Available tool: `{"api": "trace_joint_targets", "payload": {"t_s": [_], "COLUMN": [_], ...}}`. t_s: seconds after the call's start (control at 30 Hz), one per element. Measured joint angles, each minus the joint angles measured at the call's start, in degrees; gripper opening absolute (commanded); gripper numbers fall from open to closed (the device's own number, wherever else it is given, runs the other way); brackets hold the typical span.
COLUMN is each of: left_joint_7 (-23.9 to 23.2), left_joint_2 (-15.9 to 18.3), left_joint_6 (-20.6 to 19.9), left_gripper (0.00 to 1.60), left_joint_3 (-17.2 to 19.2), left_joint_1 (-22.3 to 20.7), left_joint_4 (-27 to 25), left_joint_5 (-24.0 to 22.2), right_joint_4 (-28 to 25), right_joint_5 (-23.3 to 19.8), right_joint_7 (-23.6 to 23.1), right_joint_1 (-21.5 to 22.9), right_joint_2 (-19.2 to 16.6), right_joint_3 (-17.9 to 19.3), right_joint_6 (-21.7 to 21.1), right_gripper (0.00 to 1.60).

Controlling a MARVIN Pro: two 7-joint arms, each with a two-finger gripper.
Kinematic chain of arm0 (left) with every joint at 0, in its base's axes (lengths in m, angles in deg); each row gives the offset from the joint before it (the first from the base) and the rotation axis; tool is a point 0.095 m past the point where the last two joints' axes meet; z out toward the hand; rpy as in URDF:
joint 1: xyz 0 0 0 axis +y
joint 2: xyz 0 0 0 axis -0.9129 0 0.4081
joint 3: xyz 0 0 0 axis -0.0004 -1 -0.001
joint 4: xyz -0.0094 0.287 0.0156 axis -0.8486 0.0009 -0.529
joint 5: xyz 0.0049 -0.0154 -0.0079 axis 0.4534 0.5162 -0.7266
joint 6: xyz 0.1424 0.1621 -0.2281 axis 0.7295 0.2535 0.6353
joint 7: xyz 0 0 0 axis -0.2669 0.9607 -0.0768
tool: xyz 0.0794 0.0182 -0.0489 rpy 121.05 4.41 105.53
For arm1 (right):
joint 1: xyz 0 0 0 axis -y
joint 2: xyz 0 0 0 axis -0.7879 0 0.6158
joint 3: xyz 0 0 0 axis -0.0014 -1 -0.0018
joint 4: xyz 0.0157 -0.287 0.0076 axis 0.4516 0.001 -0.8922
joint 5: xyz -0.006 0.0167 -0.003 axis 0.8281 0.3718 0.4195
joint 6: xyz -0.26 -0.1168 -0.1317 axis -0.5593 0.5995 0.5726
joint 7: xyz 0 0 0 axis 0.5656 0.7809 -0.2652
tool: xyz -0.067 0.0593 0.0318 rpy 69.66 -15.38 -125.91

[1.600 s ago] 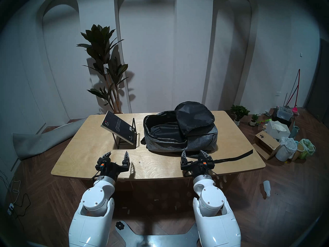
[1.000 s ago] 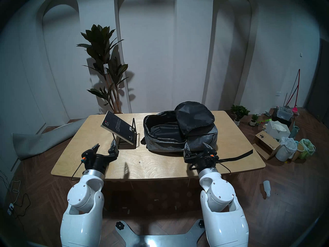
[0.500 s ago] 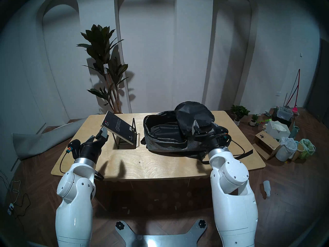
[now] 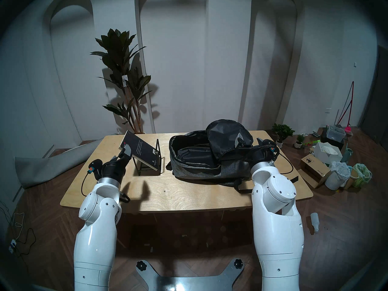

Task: Put the book into the bag and close the bag

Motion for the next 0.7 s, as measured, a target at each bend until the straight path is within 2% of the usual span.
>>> {"api": "trace_joint_targets", "payload": {"t_s": [0.33,0.7], "left_joint_7": [-0.78,-1.04], "left_joint_2": [0.72,1.96], "left_joint_6": [3.33,8.3], "left_gripper": [1.6,1.6], "left_joint_3": [-0.95,-3.41], "left_joint_1": [-3.62,-6.8], "left_joint_4": [5.21,11.58], "left_joint_5": [2.42,8.78], "right_joint_4": [-0.13,-0.74], "right_joint_5": [-0.67,-1.43], "right_joint_7": [0.64,-0.12], "right_joint_1": [0.41,0.1], "right_joint_2": [0.41,0.49], "right_joint_3": [0.05,0.23], "right_joint_6": [0.53,1.26], "right_gripper": [1.6,1.6]}}
